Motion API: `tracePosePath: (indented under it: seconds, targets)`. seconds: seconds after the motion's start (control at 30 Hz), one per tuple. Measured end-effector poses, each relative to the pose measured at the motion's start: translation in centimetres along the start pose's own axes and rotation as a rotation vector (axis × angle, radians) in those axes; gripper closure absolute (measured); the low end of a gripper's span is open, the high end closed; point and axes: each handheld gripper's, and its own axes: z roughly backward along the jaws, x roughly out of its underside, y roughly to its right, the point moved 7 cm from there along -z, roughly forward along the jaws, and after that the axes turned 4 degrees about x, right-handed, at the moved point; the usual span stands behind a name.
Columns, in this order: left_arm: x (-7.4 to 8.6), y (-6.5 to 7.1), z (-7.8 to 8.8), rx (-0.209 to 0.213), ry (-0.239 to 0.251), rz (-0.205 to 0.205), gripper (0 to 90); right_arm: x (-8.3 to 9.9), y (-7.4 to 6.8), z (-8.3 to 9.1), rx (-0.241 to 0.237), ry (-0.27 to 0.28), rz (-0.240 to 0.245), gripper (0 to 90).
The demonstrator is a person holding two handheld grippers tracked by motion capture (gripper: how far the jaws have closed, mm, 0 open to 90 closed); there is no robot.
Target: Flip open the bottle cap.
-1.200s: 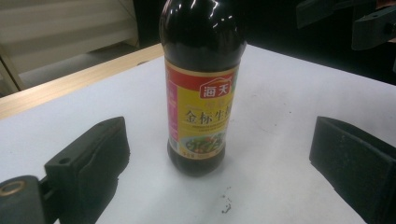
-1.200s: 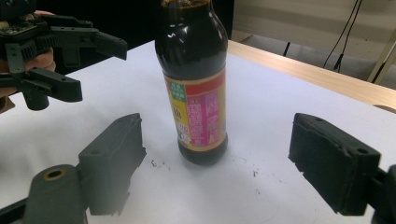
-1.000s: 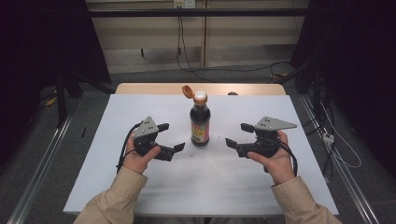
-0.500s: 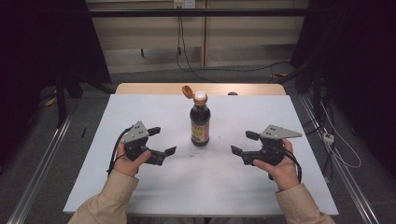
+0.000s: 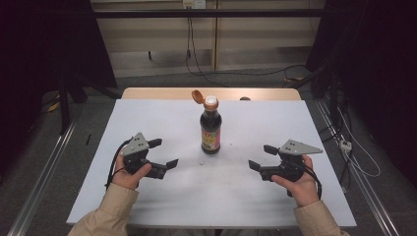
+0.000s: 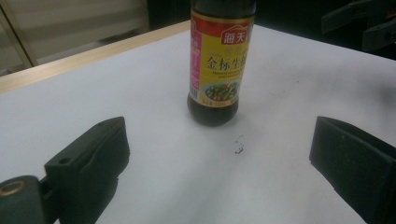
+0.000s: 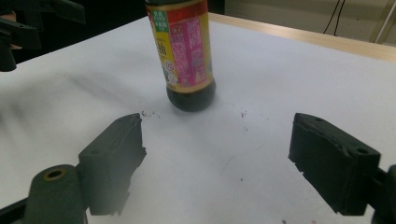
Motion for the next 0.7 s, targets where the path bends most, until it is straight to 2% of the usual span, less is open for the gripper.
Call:
tracePosePath:
  seconds: [0.13, 0.43, 0.5, 0.53, 0.67, 0.7]
  targets:
    - [0.3, 0.0, 0.3, -0.002, -0.001, 0.005, 4.5, 0.8, 0.3, 0.2, 0.010, -0.002, -0.013, 17.3]
    - [1.0, -0.3, 1.1, -0.013, -0.010, 0.000, 4.5, 2.1, 0.7, 0.9, 0.028, -0.005, -0.010, 17.3]
    - [1.2, -0.3, 1.2, -0.015, -0.003, 0.010, 4.5, 2.4, 0.8, 1.0, 0.030, -0.012, -0.005, 17.3]
    - [1.3, -0.3, 1.4, -0.017, -0.009, -0.001, 4.5, 2.5, 0.8, 1.0, 0.029, -0.010, 0.004, 17.3]
    - [1.6, -0.4, 1.7, -0.020, -0.014, -0.002, 4.5, 2.9, 0.9, 1.1, 0.030, -0.014, 0.000, 17.3]
    - [1.7, -0.4, 1.8, -0.017, -0.008, 0.007, 4.5, 3.0, 0.9, 1.1, 0.030, -0.014, 0.002, 17.3]
